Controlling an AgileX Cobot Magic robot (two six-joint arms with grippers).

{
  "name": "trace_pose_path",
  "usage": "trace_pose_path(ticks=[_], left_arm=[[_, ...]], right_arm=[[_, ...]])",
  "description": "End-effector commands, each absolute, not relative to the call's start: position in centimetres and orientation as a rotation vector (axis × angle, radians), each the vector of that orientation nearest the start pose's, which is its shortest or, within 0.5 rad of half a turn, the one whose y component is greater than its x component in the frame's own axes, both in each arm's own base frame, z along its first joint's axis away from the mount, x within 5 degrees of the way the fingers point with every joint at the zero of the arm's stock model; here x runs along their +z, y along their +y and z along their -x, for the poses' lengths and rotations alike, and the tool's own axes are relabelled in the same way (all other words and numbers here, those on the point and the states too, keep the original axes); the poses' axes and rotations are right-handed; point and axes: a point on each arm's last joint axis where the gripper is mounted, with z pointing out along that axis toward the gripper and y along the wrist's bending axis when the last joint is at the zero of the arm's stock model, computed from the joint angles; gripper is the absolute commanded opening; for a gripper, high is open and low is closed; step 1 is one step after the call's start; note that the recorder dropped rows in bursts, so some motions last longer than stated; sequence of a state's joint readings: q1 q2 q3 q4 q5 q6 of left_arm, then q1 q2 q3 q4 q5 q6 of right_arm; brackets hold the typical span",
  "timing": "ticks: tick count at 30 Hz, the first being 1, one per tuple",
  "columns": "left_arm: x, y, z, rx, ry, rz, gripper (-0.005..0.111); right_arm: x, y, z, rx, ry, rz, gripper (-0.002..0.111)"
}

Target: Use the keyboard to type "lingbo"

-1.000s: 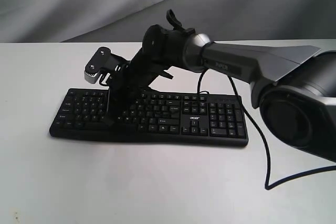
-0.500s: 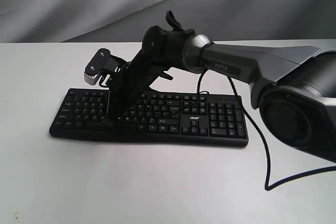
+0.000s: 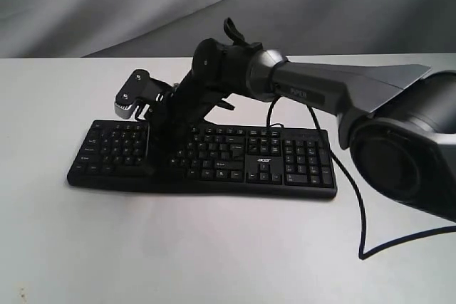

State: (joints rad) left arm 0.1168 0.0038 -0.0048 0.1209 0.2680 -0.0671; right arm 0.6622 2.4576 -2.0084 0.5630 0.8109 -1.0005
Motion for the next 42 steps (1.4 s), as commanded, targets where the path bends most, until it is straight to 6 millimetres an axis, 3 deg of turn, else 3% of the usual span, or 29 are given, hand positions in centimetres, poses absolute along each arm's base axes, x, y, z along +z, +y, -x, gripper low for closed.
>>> trace_pose_path(ticks=[1, 4, 8, 17, 32, 42], left_arm=[[19.0, 0.9, -5.4, 0.141, 1.745, 0.082, 0.001], [19.0, 0.9, -5.4, 0.141, 1.745, 0.082, 0.001], [19.0, 0.9, -5.4, 0.141, 1.745, 0.082, 0.001], [19.0, 0.9, -5.4, 0.141, 1.745, 0.082, 0.001], [19.0, 0.9, -5.4, 0.141, 1.745, 0.082, 0.001], [19.0, 0.9, -5.4, 0.141, 1.745, 0.082, 0.001]], right_arm=[[15.5, 34.1, -39.6, 0.491, 2.020, 1.640, 0.000], [15.6, 31.7, -40.9, 0.466, 2.077, 1.649, 0.000], [15.6, 30.1, -42.0, 0.464, 2.112, 1.610, 0.000], [14.1, 29.7, -41.6, 0.470, 2.140, 1.612, 0.000], [13.7, 29.8, -41.7, 0.473, 2.141, 1.607, 0.000], [12.4, 29.5, -41.9, 0.487, 2.169, 1.594, 0.000]])
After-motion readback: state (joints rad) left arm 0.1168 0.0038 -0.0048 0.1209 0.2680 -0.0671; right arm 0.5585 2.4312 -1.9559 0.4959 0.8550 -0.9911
